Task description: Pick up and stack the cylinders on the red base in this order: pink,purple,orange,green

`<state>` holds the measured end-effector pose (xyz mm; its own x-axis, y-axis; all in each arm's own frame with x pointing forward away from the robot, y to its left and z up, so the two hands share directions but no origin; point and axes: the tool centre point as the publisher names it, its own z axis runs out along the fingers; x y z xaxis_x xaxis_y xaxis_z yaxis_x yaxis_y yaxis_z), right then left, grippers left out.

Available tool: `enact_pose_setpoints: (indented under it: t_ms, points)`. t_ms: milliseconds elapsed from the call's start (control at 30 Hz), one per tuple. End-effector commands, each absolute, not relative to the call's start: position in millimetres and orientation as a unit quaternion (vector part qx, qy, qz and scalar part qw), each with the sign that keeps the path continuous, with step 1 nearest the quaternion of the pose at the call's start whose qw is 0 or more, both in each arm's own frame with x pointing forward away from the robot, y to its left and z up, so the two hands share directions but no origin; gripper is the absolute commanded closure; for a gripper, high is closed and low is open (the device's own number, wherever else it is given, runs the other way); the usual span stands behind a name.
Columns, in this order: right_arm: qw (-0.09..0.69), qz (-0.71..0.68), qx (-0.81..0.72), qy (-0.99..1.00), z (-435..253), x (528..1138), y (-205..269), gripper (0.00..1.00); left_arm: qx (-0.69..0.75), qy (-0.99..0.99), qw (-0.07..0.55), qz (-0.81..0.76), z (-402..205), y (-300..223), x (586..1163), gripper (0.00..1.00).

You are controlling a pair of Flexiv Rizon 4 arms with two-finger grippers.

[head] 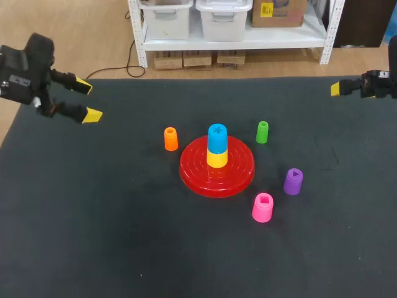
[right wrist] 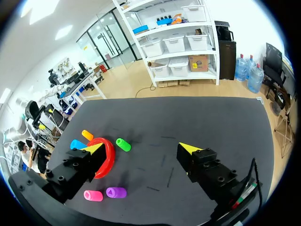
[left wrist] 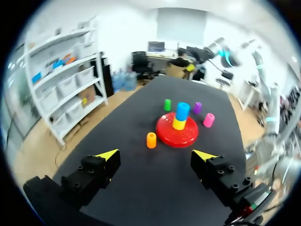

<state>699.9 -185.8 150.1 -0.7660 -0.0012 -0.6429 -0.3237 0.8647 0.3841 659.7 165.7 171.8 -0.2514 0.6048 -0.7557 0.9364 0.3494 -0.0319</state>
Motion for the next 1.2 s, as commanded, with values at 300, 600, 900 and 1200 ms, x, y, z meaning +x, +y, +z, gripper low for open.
enact_pose_setpoints:
  t_ms: [300, 600, 900, 1200]
  points:
    - [0.330, 0.244, -0.089, 0.907, 150, 700, -186, 0.00, 0.719, 0.582, 0.320, -0.206, 168, 138, 654, 0.00]
    - [0.330, 0.244, -0.089, 0.907, 150, 700, -186, 0.00, 0.720, 0.573, 0.320, -0.224, 163, 118, 646, 0.00]
    - [0.330, 0.244, -0.089, 0.907, 150, 700, -186, 0.00, 0.665, 0.649, 0.302, -0.214, 161, 120, 656, 0.00]
    - [0.330, 0.244, -0.089, 0.907, 150, 700, -186, 0.00, 0.667, 0.641, 0.307, -0.225, 159, 120, 657, 0.00]
